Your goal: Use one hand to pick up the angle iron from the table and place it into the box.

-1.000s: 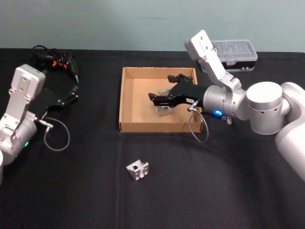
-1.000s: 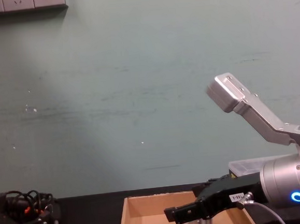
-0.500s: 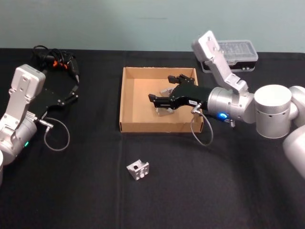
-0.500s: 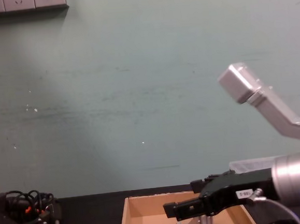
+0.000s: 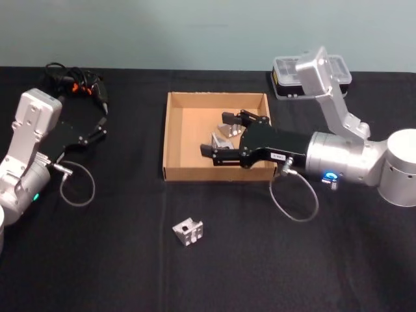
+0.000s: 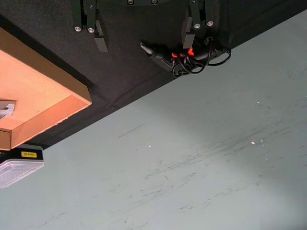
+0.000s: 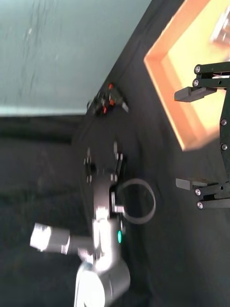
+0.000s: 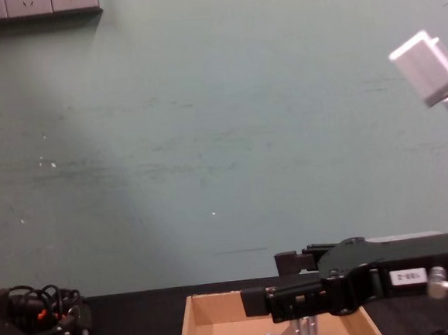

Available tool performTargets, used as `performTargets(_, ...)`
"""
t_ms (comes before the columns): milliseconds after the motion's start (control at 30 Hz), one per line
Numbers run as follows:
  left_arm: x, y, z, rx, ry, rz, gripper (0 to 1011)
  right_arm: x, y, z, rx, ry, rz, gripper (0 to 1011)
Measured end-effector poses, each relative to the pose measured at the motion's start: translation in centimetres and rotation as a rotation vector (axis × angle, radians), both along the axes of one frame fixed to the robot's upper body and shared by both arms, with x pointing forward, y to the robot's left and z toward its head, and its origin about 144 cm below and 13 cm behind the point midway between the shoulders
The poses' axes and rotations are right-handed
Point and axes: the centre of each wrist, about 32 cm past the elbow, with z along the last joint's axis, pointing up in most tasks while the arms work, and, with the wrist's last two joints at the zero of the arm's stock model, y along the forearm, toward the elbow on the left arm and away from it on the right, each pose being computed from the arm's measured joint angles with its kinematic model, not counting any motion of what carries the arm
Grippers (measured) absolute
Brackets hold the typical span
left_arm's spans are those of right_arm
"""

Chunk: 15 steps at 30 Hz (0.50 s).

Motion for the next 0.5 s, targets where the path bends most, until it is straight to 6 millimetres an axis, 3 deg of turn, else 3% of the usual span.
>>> performTargets(500,0.0,0.0,0.0,0.0,0.0,0.0,1000,-2.3,-1.0,-1.2,-0.074,0.025,0.363,1002)
